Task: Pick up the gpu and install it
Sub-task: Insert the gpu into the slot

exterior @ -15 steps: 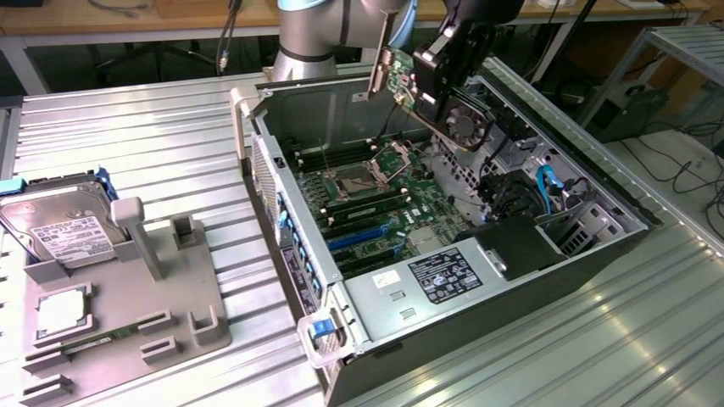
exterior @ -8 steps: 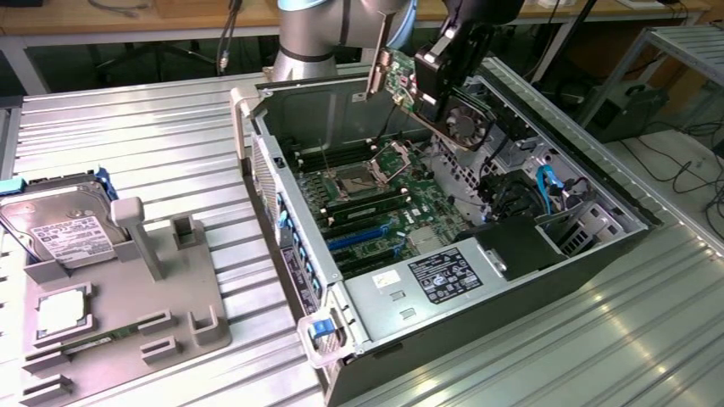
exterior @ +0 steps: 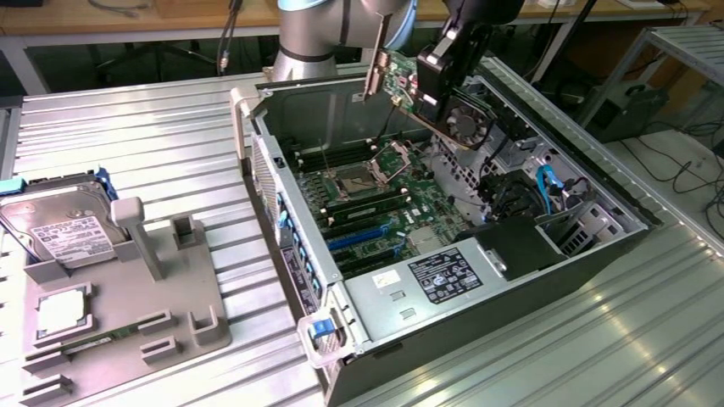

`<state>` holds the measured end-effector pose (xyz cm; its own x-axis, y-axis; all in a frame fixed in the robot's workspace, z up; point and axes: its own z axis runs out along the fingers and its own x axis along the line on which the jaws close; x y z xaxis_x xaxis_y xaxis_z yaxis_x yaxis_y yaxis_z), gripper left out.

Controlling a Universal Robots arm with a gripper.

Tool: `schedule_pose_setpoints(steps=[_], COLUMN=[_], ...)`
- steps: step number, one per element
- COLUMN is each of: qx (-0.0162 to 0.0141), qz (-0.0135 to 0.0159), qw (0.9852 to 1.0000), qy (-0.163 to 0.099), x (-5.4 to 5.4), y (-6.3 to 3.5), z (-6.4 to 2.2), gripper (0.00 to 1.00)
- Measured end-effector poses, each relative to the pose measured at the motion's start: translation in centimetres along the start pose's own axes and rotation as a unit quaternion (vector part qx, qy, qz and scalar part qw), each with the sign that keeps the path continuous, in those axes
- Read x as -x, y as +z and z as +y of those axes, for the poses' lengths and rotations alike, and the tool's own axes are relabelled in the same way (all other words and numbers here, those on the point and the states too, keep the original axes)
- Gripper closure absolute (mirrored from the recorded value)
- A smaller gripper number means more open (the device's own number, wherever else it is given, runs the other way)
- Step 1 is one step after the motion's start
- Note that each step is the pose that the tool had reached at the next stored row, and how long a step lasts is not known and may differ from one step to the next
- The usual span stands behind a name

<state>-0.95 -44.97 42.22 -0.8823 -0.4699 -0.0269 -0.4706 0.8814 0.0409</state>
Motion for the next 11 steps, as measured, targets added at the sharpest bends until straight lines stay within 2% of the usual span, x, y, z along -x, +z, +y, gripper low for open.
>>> schedule_pose_setpoints(steps=[11], qx=[0.0015], qz=[0.0023], qw=[0.9994], qy=[-0.035], x=[0.0], y=[0.12], z=[-0.02], gripper=[0.72])
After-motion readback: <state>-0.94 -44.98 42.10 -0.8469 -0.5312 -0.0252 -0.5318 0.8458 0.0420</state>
